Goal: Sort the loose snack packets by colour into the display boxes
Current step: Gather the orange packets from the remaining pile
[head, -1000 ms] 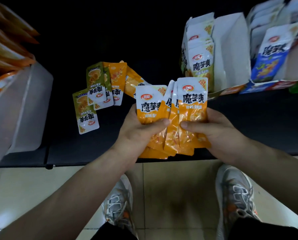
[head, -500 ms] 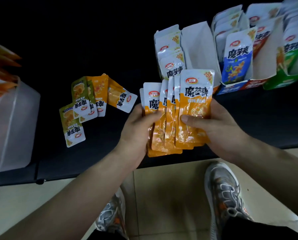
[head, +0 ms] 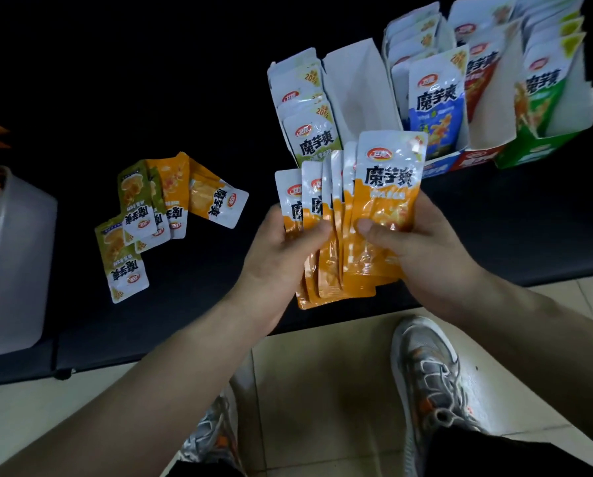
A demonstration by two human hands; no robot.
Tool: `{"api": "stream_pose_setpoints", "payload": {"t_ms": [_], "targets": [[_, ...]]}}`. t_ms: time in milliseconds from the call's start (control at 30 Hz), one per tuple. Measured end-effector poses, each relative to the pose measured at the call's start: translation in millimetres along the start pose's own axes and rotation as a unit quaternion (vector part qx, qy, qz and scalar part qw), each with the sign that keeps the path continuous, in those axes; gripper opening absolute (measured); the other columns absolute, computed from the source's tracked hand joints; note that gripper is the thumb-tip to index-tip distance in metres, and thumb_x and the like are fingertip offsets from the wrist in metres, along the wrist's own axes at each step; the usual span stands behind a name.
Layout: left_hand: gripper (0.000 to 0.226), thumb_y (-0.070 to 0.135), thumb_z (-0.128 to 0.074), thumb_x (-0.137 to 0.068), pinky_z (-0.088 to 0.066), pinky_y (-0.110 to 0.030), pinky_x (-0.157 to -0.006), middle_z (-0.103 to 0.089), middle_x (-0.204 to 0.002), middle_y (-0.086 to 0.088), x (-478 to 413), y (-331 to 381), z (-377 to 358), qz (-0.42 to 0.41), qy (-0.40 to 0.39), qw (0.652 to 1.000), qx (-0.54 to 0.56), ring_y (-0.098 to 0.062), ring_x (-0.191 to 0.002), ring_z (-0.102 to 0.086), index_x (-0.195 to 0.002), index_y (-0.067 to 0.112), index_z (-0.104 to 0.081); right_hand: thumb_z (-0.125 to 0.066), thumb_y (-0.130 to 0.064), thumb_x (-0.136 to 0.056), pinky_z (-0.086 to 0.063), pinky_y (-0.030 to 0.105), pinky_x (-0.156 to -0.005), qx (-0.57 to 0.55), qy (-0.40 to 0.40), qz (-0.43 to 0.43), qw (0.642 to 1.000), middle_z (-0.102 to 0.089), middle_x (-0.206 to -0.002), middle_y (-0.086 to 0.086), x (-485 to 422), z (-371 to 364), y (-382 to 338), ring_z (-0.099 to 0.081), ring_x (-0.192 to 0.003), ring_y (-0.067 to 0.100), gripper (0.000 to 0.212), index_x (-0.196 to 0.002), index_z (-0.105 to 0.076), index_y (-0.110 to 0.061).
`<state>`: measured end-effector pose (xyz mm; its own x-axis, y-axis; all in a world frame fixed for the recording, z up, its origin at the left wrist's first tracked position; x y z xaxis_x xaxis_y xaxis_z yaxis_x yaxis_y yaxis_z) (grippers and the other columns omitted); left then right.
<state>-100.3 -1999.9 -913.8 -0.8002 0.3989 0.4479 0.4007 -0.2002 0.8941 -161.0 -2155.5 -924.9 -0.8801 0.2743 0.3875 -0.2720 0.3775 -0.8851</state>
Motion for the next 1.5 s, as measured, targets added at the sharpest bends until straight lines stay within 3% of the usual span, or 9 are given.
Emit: {"api": "stream_pose_setpoints", "payload": {"t_ms": [267, 367, 500, 700, 833, 1100, 1300, 1367, 1500], "targets": [[0.063, 0.028, -0.076, -0.078, -0.056, -0.049, -0.092, -0.071, -0.118, -0.004, -3.9, 1.1, -10.1, -0.021, -0.013, 0.999, -0.021, -0.021, -0.108, -0.069, -0.134, 0.018, -0.049, -0.055, -0.005, -0.095, -0.056, 0.037, -0.084, -0.082, 0.006, -0.053, 0.995, -0.077, -0.101, 0.001, -5.0, -27.5, 15.6, -0.073, -0.097, 0.020, 0.033, -0.120, -0.063, -0.026], [0.064, 0.029, -0.076, -0.076, -0.057, -0.047, -0.090, -0.071, -0.118, -0.003, -6.6, -2.3, -6.0, -0.004, -0.017, 1.000, -0.008, -0.021, -0.107, -0.070, -0.133, 0.018, -0.048, -0.054, -0.013, -0.096, -0.054, 0.042, -0.091, -0.075, -0.023, -0.064, 0.995, -0.075, -0.109, 0.005, -7.8, -38.9, 17.2, -0.072, -0.103, 0.023, 0.030, -0.116, -0.069, -0.029], [0.067, 0.032, -0.077, -0.076, -0.057, -0.042, -0.087, -0.071, -0.117, 0.000, -11.9, -2.3, 1.1, 0.008, -0.015, 0.999, -0.045, -0.017, -0.104, -0.071, -0.135, 0.022, -0.048, -0.054, -0.029, -0.085, -0.051, 0.048, -0.102, -0.056, -0.066, -0.077, 0.993, -0.072, -0.120, 0.003, -10.9, -46.7, 18.8, -0.068, -0.113, 0.024, 0.050, -0.135, -0.061, -0.029], [0.052, 0.031, -0.076, -0.071, -0.058, -0.045, -0.088, -0.075, -0.103, 0.006, -24.6, 31.1, -1.8, -0.002, -0.029, 0.986, -0.165, -0.012, -0.094, -0.073, -0.120, 0.030, -0.060, -0.042, -0.040, -0.105, -0.048, 0.037, -0.104, 0.057, -0.115, -0.056, 0.990, -0.069, -0.122, -0.012, -15.3, -39.7, -0.2, -0.066, -0.113, 0.007, 0.035, -0.138, -0.051, -0.044], [0.042, 0.024, -0.081, -0.076, -0.057, -0.042, -0.089, -0.075, -0.100, 0.009, -47.1, 74.4, -9.1, -0.017, 0.006, 0.980, -0.199, -0.012, -0.094, -0.071, -0.113, 0.032, -0.063, -0.038, -0.059, -0.096, -0.043, 0.046, -0.108, 0.169, 0.029, 0.018, 0.985, -0.066, -0.117, -0.016, -32.8, 5.2, -41.1, -0.061, -0.114, 0.009, 0.032, -0.119, -0.058, -0.049], [0.036, 0.016, -0.084, -0.075, -0.058, -0.030, -0.080, -0.073, -0.097, 0.010, -126.2, 151.3, -54.8, -0.128, 0.051, 0.976, -0.167, -0.009, -0.088, -0.071, -0.099, 0.029, -0.061, -0.049, -0.029, -0.103, -0.042, 0.019, -0.076, 0.268, 0.132, 0.073, 0.952, -0.063, -0.096, -0.013, -48.5, 50.1, -58.7, -0.057, -0.090, 0.001, 0.013, -0.097, -0.061, -0.031], [0.055, 0.024, -0.084, -0.077, -0.054, -0.029, -0.086, -0.069, -0.114, 0.009, -154.0, 126.5, -64.9, -0.165, 0.101, 0.954, -0.228, -0.011, -0.099, -0.065, -0.125, 0.022, -0.057, -0.056, -0.025, -0.098, -0.041, 0.006, -0.068, 0.301, 0.117, 0.068, 0.944, -0.062, -0.107, -0.012, -60.0, 44.3, -52.1, -0.059, -0.085, -0.005, 0.017, -0.113, -0.057, -0.032], [0.057, 0.028, -0.083, -0.077, -0.054, -0.029, -0.085, -0.068, -0.116, 0.009, -155.1, 125.5, -66.4, -0.191, 0.104, 0.944, -0.249, -0.010, -0.101, -0.064, -0.126, 0.023, -0.054, -0.057, -0.023, -0.097, -0.043, 0.009, -0.070, 0.326, 0.096, 0.068, 0.938, -0.062, -0.108, -0.014, -62.5, 38.9, -51.8, -0.060, -0.085, -0.005, 0.020, -0.116, -0.057, -0.031], [0.062, 0.031, -0.082, -0.077, -0.050, -0.024, -0.078, -0.066, -0.115, 0.010, -153.1, 126.4, -62.3, -0.200, 0.117, 0.933, -0.276, -0.009, -0.098, -0.063, -0.128, 0.022, -0.048, -0.058, -0.025, -0.095, -0.046, 0.031, -0.096, 0.443, 0.042, 0.048, 0.894, -0.055, -0.135, -0.004, -67.1, 32.3, -34.9, -0.058, -0.116, 0.017, 0.046, -0.140, -0.050, -0.027]]}}
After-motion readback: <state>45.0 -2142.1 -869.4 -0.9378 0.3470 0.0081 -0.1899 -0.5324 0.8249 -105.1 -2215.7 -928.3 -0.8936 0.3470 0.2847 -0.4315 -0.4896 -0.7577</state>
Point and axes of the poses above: each hand's wrist, its own x-axis away from the middle knuckle, its own z-axis out of the back of the hand, y = z × x, the point moved 8 cm from there along -x, towards the middle knuckle
